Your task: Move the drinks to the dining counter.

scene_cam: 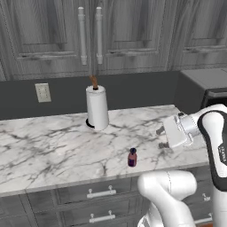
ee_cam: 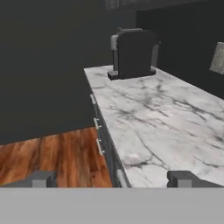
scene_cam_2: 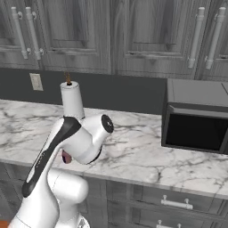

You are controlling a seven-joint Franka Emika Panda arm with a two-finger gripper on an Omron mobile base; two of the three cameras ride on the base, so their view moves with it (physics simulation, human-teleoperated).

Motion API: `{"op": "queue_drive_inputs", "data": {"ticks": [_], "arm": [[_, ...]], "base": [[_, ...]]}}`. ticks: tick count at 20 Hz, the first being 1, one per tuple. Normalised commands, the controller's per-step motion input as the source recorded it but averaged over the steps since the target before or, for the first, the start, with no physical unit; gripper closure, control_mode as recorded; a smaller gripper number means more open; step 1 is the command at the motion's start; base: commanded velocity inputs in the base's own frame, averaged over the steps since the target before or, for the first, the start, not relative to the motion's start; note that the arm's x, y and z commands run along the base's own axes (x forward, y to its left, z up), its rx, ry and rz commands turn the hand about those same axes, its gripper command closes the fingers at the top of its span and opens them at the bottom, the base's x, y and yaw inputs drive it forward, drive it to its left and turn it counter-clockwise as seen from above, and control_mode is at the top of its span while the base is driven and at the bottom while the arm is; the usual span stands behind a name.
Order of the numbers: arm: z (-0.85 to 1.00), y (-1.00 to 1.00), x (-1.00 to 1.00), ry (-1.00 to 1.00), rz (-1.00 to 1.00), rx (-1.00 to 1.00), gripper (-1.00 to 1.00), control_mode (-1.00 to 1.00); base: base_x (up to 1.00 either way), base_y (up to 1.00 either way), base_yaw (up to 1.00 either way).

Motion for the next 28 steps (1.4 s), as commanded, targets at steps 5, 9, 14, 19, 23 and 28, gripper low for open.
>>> {"op": "queue_drive_inputs", "data": {"ticks": [5,9,14,19,23,28], "arm": [[0.00,0.83,0.00,0.16,-0.22,-0.11,-1.00,-1.00],[0.00,0.53,0.00,0.22,-0.27,-0.16,-1.00,-1.00],[0.04,0.01,0.02,0.45,-0.37,-0.12,-1.00,-1.00],[0.00,0.00,0.02,0.57,-0.38,-0.11,-1.00,-1.00],[-0.14,0.00,0.02,0.50,-0.31,-0.08,-1.00,-1.00],[-0.36,0.00,0.08,0.20,-0.24,-0.11,-1.00,-1.00]], "base": [[0.00,0.00,0.00],[0.00,0.00,0.00],[0.00,0.00,0.00],[0.00,0.00,0.00],[0.00,0.00,0.00],[0.00,0.00,0.00]]}}
